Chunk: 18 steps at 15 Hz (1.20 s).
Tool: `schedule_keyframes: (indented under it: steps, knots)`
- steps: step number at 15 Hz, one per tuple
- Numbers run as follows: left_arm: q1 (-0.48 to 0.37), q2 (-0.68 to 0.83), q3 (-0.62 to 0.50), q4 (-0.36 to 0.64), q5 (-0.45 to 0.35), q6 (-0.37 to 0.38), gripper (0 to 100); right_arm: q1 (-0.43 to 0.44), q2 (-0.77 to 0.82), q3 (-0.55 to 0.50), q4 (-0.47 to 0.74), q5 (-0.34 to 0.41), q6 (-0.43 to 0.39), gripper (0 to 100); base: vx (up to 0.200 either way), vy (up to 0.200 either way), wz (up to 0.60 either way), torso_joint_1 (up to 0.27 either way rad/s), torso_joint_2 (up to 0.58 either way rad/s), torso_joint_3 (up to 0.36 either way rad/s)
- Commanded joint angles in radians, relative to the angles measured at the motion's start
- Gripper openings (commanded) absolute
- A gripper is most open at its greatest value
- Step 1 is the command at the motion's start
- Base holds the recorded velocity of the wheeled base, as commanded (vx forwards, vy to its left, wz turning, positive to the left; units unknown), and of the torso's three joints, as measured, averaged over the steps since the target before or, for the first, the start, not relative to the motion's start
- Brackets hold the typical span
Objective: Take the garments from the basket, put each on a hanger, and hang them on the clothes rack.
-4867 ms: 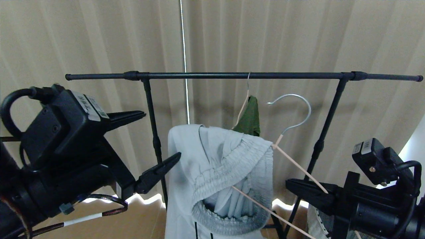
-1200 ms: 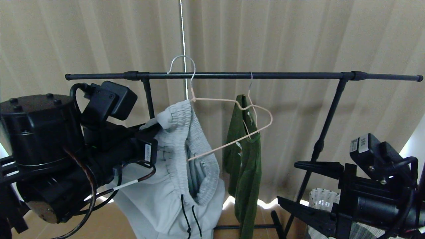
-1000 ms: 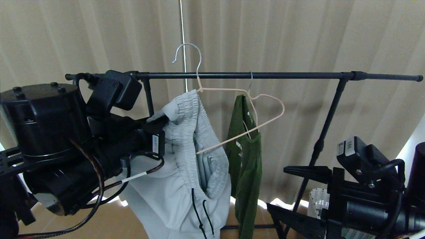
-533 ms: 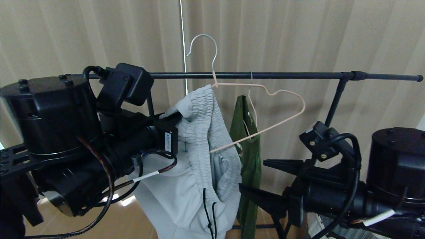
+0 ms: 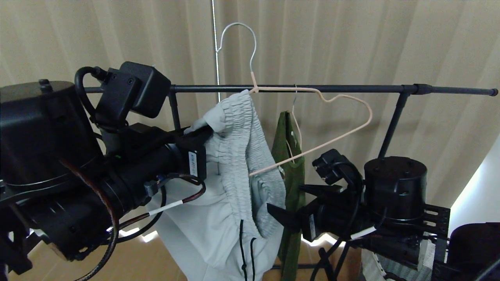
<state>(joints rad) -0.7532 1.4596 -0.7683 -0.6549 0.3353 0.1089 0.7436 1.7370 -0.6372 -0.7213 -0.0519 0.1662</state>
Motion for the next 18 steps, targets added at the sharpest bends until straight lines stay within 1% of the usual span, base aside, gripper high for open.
schedule_keyframes:
  steps: [1,7,8,9,10,11,12,13,14,16,18]
  knots:
    - [0.0,-0.015,0.0,0.0,0.001,0.002,0,-0.024,0.036,0.004,-0.001,0.0,-0.005,100,0.0,0.0,0.0,0.0,0.0,0.0]
    - [0.008,-0.038,0.001,0.0,0.001,0.005,0,-0.128,0.026,0.044,-0.003,-0.002,-0.048,100,0.0,0.0,0.0,0.0,0.0,0.0]
    - [0.028,-0.048,0.02,0.001,0.001,0.034,0,-0.185,0.007,0.059,-0.007,-0.002,-0.074,100,0.0,0.0,0.0,0.0,0.0,0.0]
    - [0.038,-0.054,0.032,0.001,0.001,0.055,0,-0.207,-0.001,0.062,-0.007,0.0,-0.088,100,0.0,0.0,0.0,0.0,0.0,0.0]
    - [0.064,-0.07,0.06,0.0,-0.001,0.11,0,-0.253,-0.02,0.07,-0.007,0.0,-0.111,100,0.0,0.0,0.0,0.0,0.0,0.0]
    - [0.078,-0.076,0.078,-0.002,-0.002,0.144,0,-0.283,-0.036,0.07,-0.007,0.0,-0.123,100,0.0,0.0,0.0,0.0,0.0,0.0]
    - [0.097,-0.087,0.103,-0.002,-0.004,0.17,0,-0.34,-0.056,0.064,-0.007,0.0,-0.134,100,0.0,0.0,0.0,0.0,0.0,0.0]
    - [0.098,-0.094,0.122,-0.002,-0.004,0.178,0,-0.368,-0.062,0.056,-0.007,0.001,-0.134,100,0.0,0.0,0.0,0.0,0.0,0.0]
    - [0.098,-0.104,0.141,-0.002,-0.004,0.196,0,-0.386,-0.065,0.045,-0.007,0.001,-0.135,100,0.0,0.0,0.0,0.0,0.0,0.0]
    - [0.106,-0.122,0.193,-0.002,-0.006,0.265,0,-0.411,-0.063,0.019,-0.006,0.001,-0.148,100,0.0,0.0,0.0,0.0,0.0,0.0]
    - [0.124,-0.134,0.228,-0.002,-0.01,0.313,0,-0.42,-0.063,-0.004,-0.004,0.003,-0.148,100,0.0,0.0,0.0,0.0,0.0,0.0]
